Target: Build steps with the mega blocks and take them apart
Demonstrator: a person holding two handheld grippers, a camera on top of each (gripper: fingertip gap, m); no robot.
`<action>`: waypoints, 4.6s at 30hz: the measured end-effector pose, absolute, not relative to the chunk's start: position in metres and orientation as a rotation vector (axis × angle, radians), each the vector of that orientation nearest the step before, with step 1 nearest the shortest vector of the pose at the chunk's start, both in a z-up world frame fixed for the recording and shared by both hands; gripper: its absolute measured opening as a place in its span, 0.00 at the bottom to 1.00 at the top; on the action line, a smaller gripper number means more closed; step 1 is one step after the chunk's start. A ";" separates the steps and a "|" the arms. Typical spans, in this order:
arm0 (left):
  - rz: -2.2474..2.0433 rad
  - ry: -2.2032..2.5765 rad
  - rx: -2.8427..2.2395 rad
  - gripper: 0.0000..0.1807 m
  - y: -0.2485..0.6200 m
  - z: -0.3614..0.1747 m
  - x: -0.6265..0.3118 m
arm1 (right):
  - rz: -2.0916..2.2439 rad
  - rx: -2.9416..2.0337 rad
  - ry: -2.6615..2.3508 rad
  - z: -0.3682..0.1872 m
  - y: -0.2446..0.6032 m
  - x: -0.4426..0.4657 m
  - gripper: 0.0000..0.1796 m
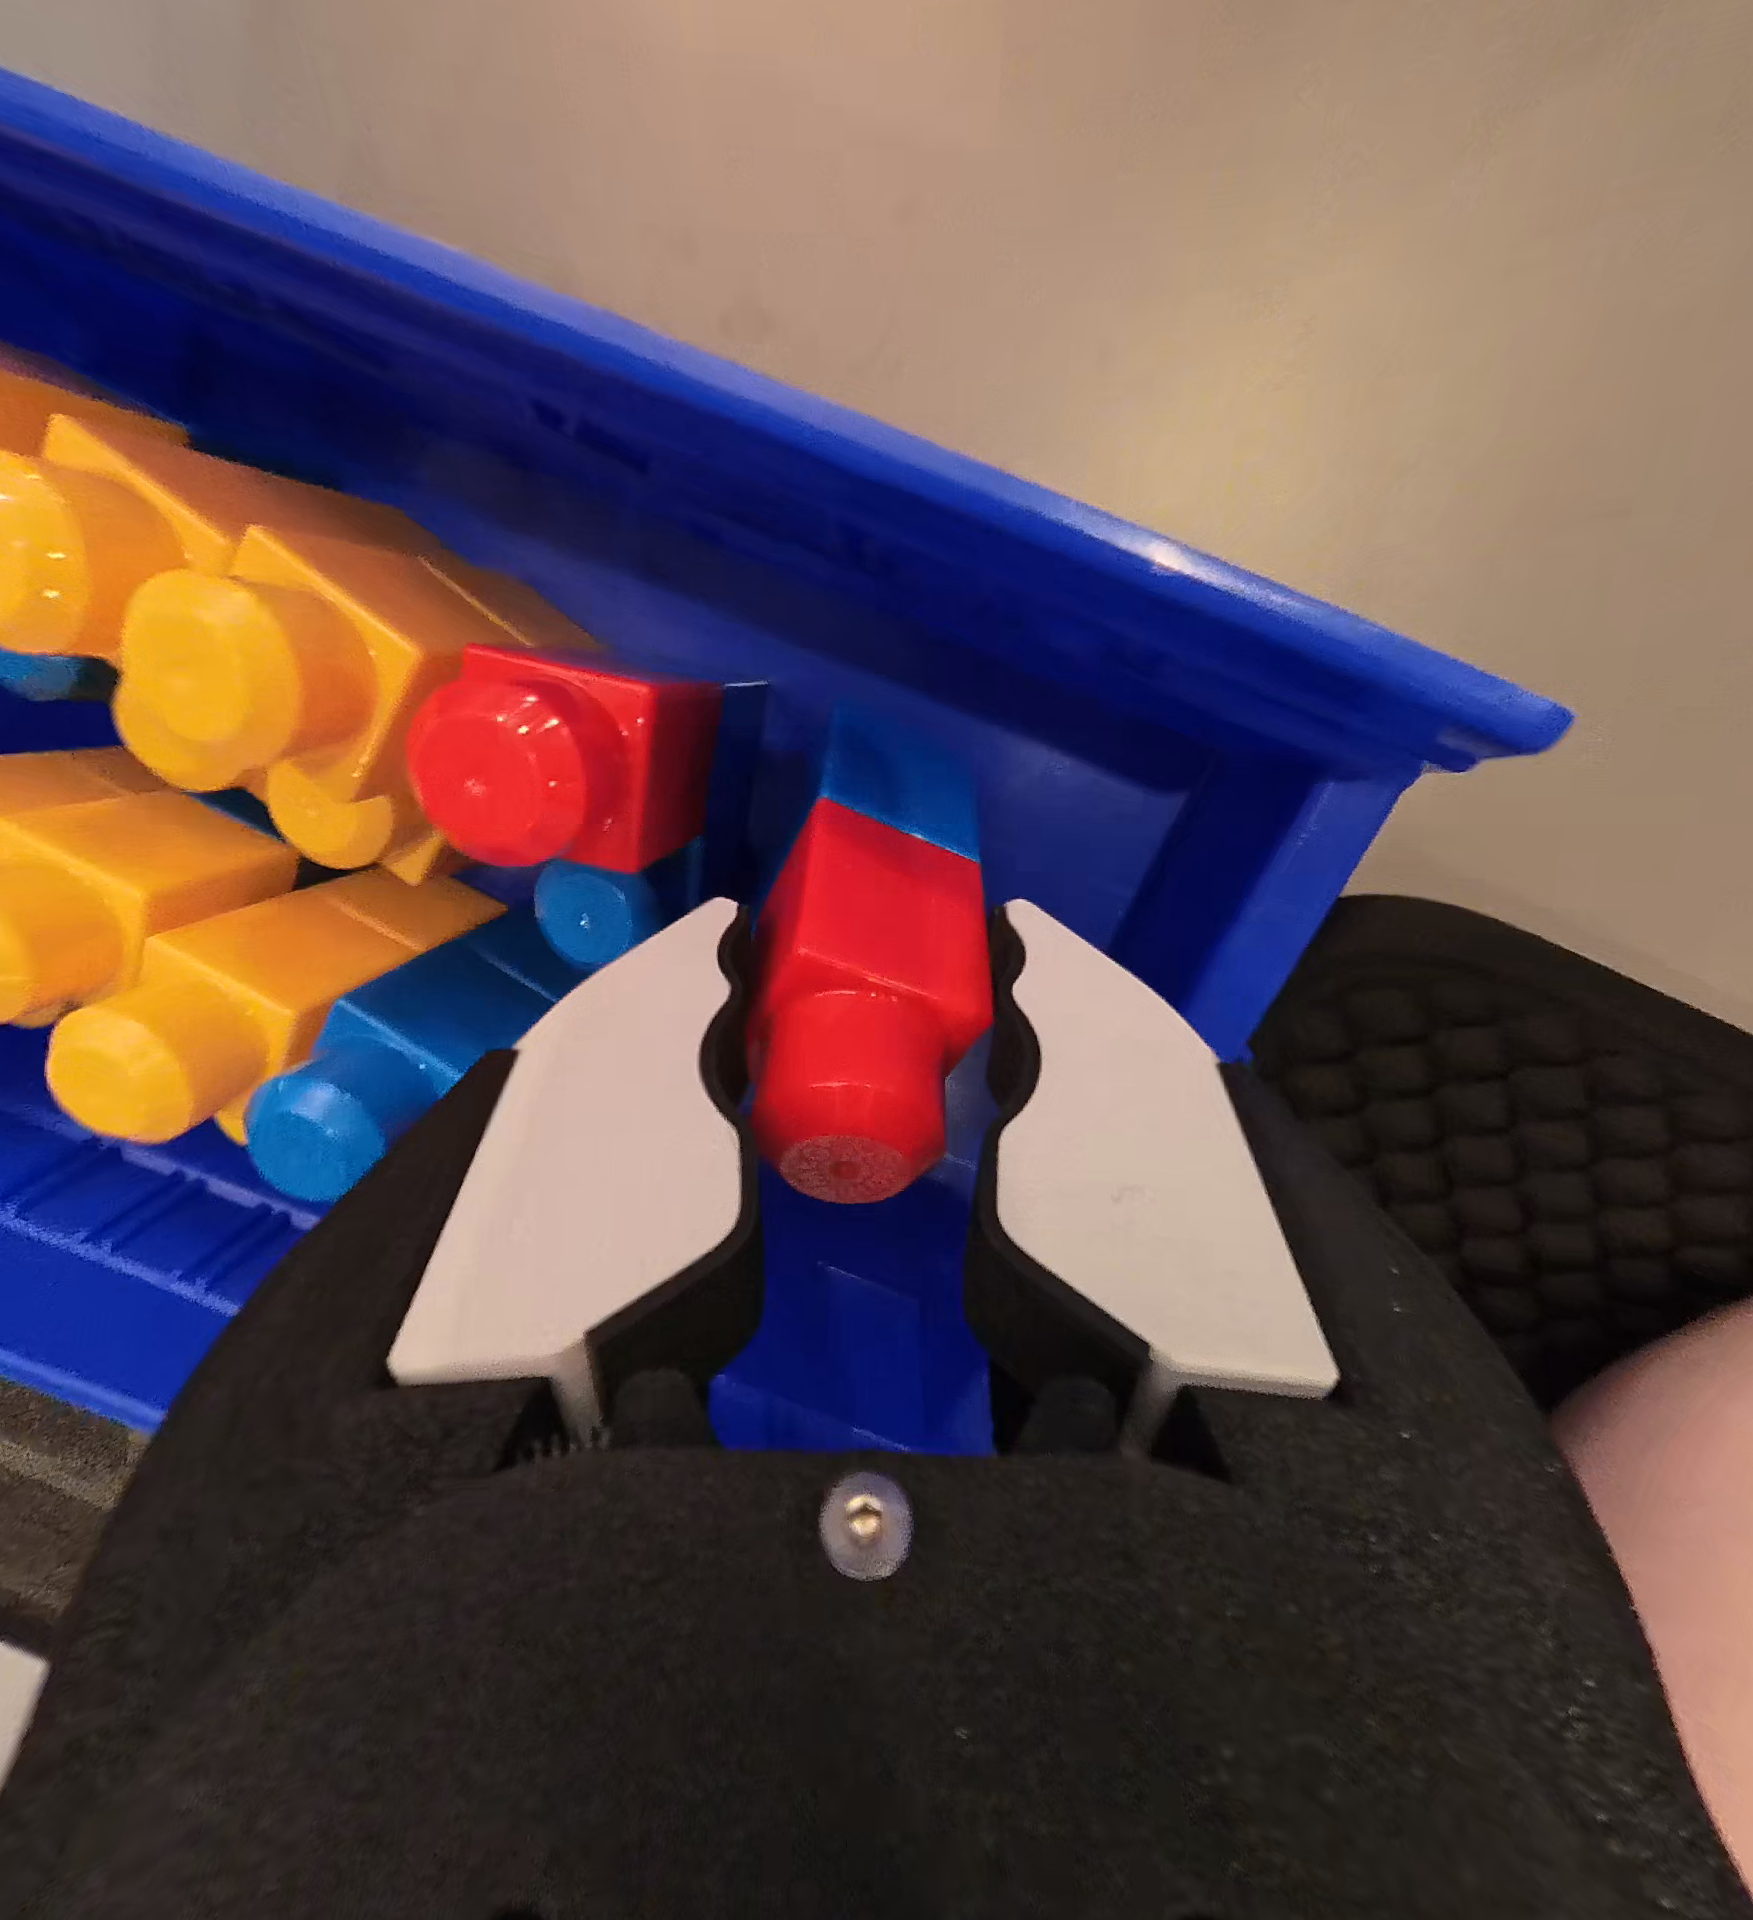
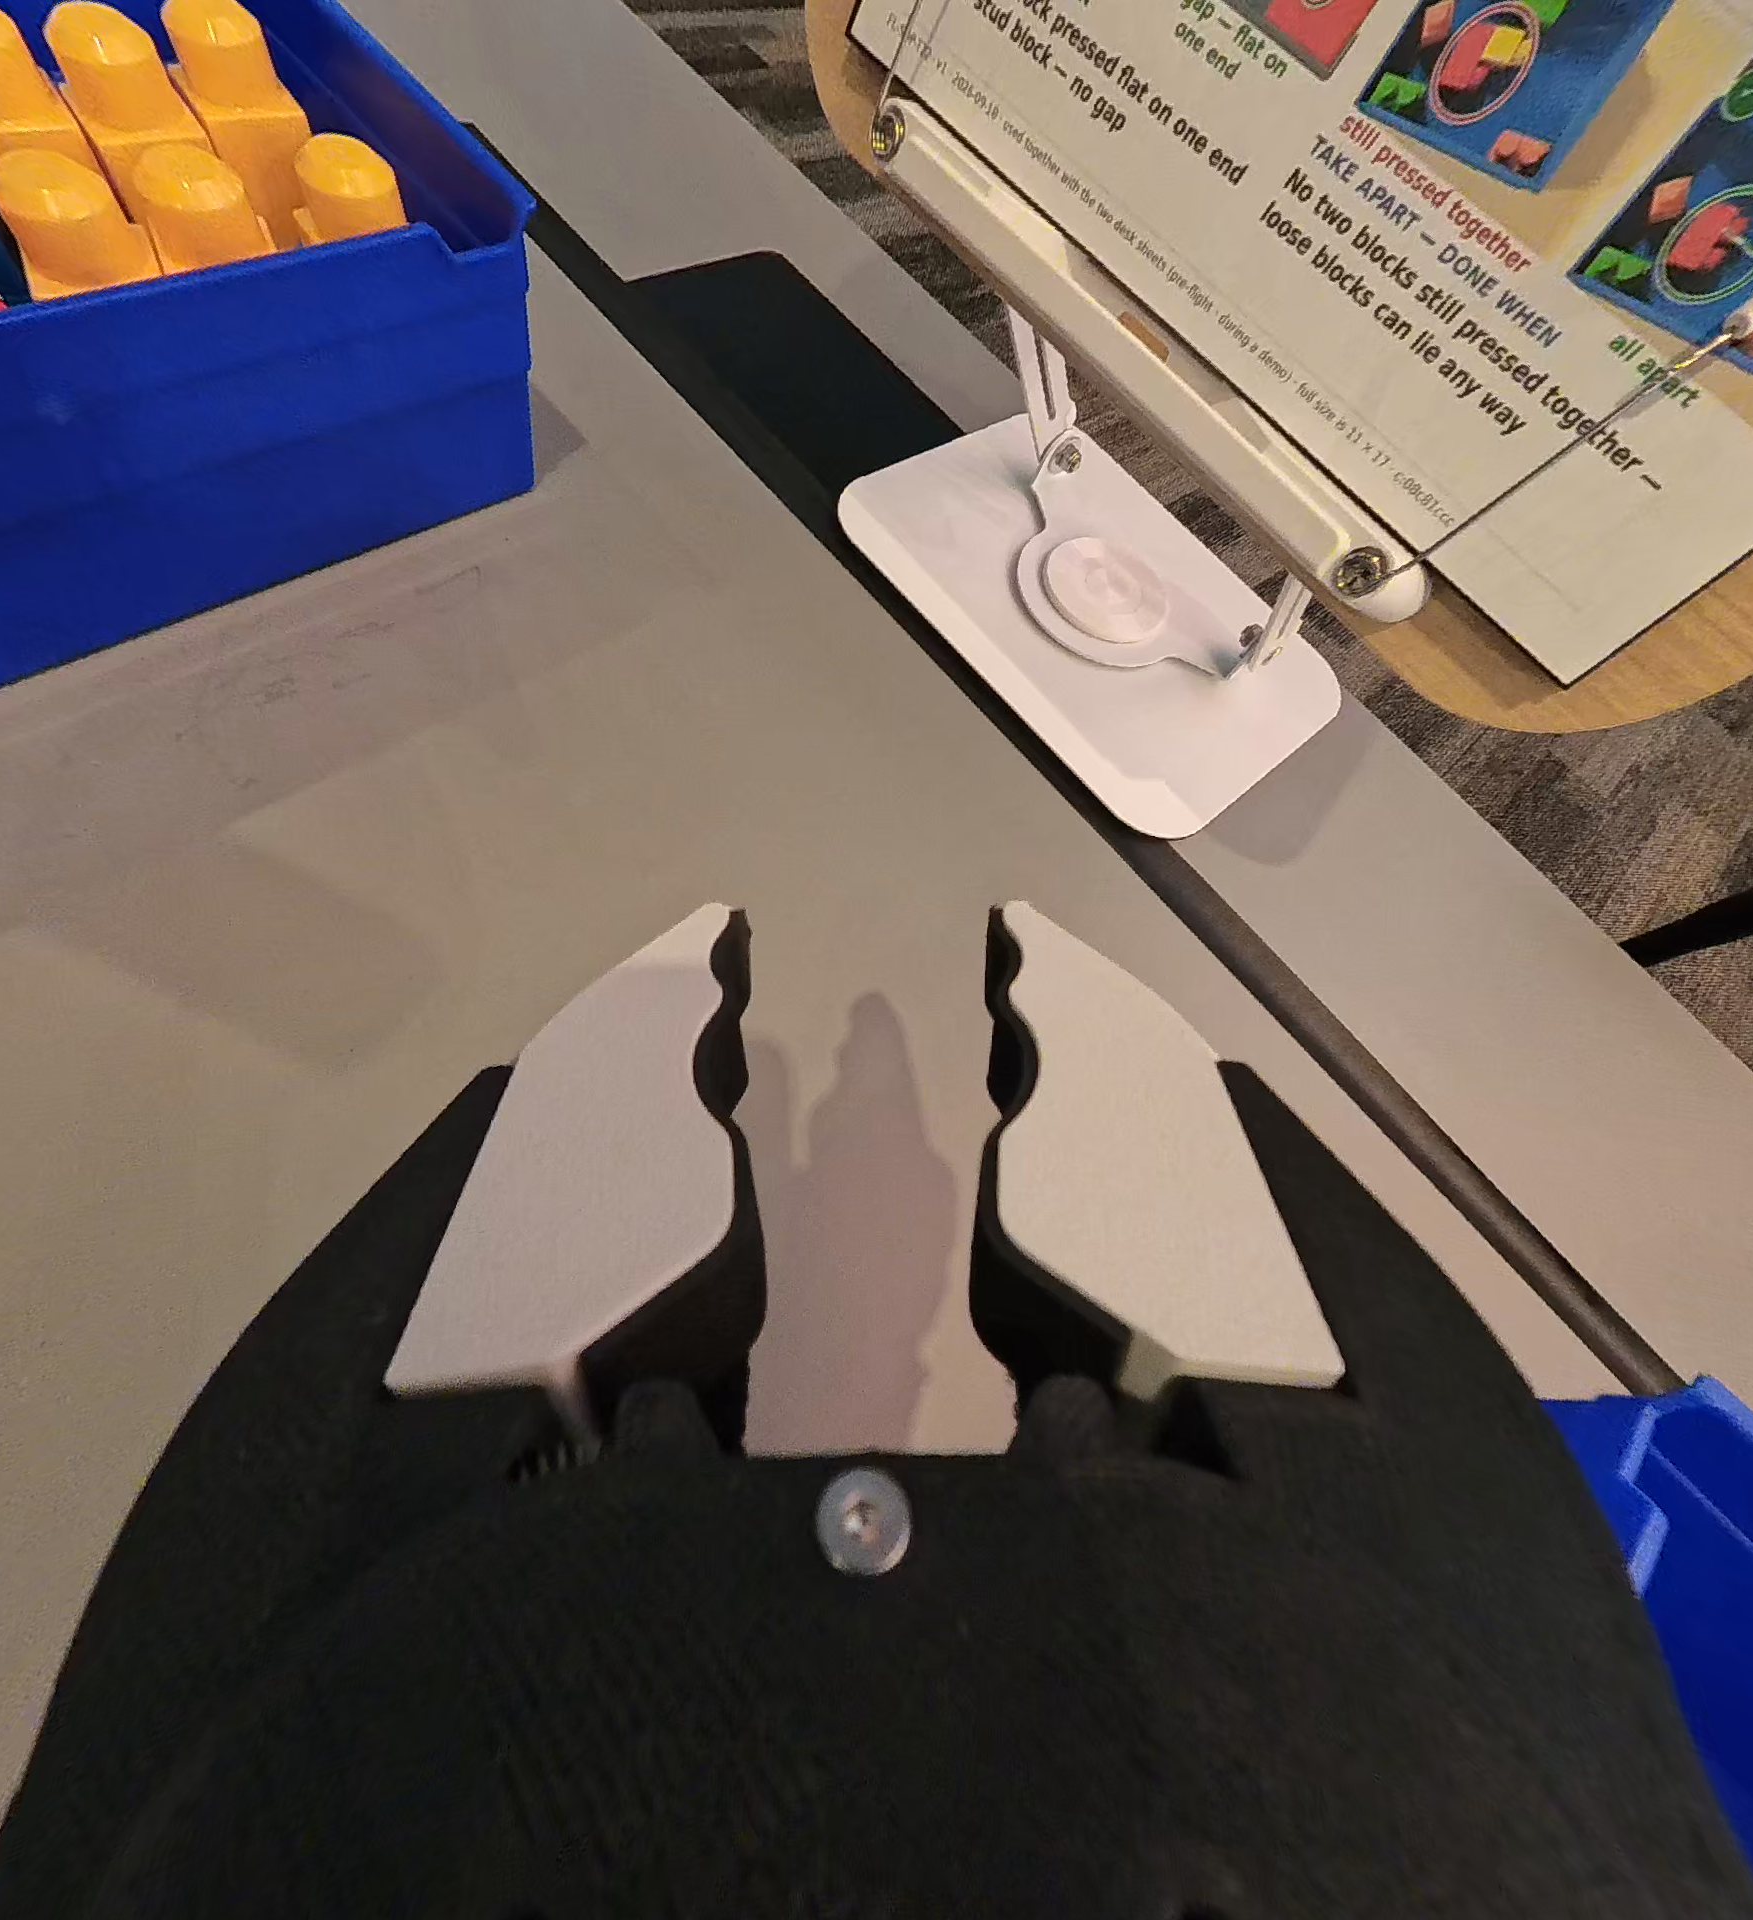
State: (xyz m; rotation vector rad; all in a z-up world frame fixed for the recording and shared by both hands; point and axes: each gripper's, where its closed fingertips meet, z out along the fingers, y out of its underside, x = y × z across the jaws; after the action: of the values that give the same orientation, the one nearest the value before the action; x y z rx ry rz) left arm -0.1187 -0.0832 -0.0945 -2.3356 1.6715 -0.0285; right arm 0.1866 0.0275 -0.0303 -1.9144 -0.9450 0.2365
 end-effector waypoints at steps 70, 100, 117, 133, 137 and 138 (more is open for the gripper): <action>-0.454 1.817 -1.968 0.26 -0.083 0.034 0.108 | 1.287 -1.386 -1.240 0.026 -0.085 0.092 0.20; -0.542 1.851 -2.085 0.21 -0.090 0.055 0.124 | 1.310 -1.325 -1.259 0.038 -0.089 0.101 0.20; -0.537 1.878 -2.063 0.21 -0.089 0.049 0.119 | 1.333 -1.317 -1.258 0.039 -0.090 0.101 0.20; -0.455 1.914 -2.029 0.20 -0.084 0.051 0.121 | 1.088 -1.393 -1.262 0.031 -0.079 0.097 0.23; -0.467 1.895 -2.005 0.20 -0.081 0.054 0.123 | 1.073 -1.408 -1.254 0.033 -0.077 0.099 0.23; -0.467 1.899 -2.004 0.20 -0.082 0.053 0.123 | 1.065 -1.410 -1.260 0.033 -0.076 0.099 0.23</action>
State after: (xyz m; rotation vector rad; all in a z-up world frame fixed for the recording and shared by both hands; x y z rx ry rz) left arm 0.1229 -0.0817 0.0533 -2.0041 1.8986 -0.4668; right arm 0.0993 -0.0764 0.0327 -1.4100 -1.2603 1.0645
